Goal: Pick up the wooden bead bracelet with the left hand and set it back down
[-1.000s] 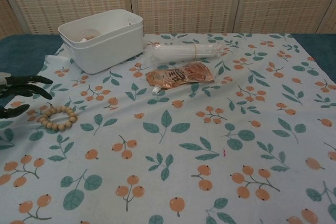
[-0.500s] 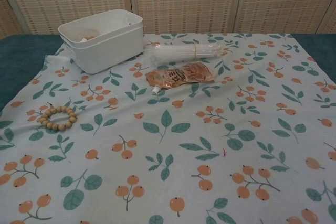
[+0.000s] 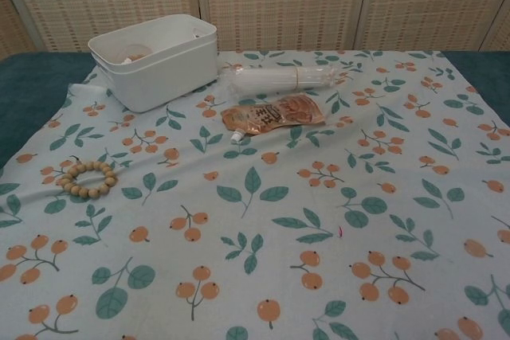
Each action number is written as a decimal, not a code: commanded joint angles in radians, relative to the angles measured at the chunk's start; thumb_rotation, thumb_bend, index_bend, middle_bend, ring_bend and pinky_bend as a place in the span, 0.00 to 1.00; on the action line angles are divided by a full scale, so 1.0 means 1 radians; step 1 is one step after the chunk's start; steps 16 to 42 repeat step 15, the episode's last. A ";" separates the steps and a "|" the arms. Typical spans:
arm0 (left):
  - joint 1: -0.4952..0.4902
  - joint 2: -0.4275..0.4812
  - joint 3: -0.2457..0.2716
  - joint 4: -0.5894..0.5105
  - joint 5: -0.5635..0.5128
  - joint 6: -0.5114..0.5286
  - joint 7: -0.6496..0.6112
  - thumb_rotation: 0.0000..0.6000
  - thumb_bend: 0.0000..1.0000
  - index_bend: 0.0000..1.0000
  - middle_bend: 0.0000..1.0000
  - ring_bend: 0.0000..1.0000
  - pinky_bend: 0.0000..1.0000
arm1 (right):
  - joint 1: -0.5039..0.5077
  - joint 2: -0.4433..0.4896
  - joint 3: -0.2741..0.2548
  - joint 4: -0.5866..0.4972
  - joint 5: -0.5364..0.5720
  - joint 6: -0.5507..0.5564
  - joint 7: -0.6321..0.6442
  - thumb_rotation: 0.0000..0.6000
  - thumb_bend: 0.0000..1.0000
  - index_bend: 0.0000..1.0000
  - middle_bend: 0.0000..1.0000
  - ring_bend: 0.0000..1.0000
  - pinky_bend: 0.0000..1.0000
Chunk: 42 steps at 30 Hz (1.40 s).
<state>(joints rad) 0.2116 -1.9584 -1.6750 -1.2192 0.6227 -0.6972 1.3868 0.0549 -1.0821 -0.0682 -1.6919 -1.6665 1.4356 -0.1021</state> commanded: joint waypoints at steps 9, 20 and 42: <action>0.039 0.046 0.039 0.011 -0.008 -0.040 0.105 1.00 0.53 0.00 0.05 0.00 0.00 | 0.001 -0.005 0.001 0.000 0.004 -0.004 -0.012 0.76 0.24 0.00 0.00 0.00 0.00; 0.055 0.034 0.037 0.005 -0.040 -0.059 0.160 1.00 0.53 0.00 0.05 0.00 0.00 | 0.001 -0.007 0.001 0.002 0.008 -0.006 -0.017 0.76 0.24 0.00 0.00 0.00 0.00; 0.055 0.034 0.037 0.005 -0.040 -0.059 0.160 1.00 0.53 0.00 0.05 0.00 0.00 | 0.001 -0.007 0.001 0.002 0.008 -0.006 -0.017 0.76 0.24 0.00 0.00 0.00 0.00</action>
